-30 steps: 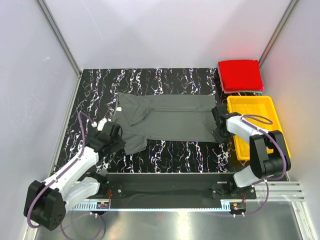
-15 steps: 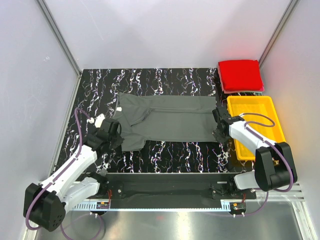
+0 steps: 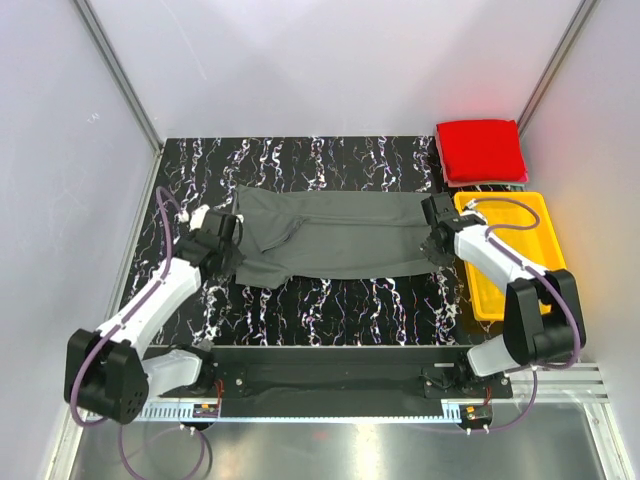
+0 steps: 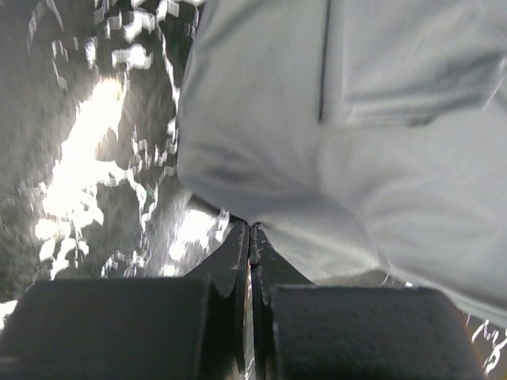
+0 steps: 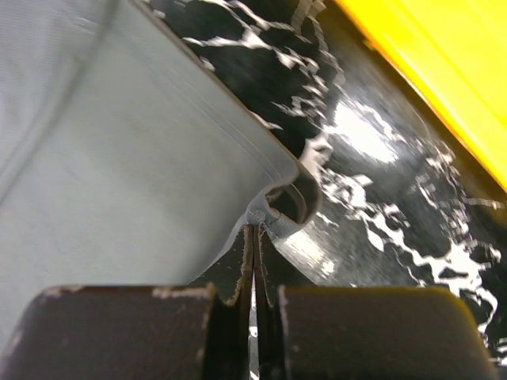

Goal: Fold and stack the t-shirts
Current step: Fold the tshirt

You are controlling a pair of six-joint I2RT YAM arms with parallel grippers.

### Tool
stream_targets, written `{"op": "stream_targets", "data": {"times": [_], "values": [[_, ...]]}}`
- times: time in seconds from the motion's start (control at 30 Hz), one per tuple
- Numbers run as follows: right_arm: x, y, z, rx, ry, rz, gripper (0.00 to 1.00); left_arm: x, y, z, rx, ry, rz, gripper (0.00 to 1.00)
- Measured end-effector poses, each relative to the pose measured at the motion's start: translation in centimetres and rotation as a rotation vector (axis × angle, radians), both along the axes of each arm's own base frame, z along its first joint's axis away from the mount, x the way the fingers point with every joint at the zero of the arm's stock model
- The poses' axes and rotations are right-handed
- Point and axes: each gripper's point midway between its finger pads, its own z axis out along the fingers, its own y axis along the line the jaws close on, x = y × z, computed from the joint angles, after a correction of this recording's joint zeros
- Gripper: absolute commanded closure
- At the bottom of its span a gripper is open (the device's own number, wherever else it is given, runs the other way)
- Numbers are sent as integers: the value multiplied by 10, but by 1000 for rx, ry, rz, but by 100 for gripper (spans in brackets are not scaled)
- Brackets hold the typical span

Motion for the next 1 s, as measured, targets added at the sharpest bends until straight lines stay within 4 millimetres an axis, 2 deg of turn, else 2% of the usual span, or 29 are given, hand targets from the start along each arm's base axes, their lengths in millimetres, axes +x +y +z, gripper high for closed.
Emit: {"op": "stream_targets", "data": {"times": [0.33,0.47,0.67,0.73,0.77,0.8,0.87,1.0], "values": [[40,2,4,-83,14,106,100,61,17,22,18,-9,8,100],[55,0,9,-118,7,117,100,83,15,17,15,18,-21,100],[75,2,15,-144,-9,137,100,116,1,8,-12,66,-97,100],[77,5,13,-135,-3,154,90,125,-4,5,-20,74,-121,100],[76,7,11,-125,7,158,78,127,-6,2,-24,79,-130,100],[75,8,8,-115,19,157,73,127,-7,0,-27,85,-136,100],[72,13,0,-92,56,156,67,125,-8,-2,-33,97,-145,100],[64,20,-18,-51,164,127,64,122,-11,-6,-48,103,-156,100]]}}
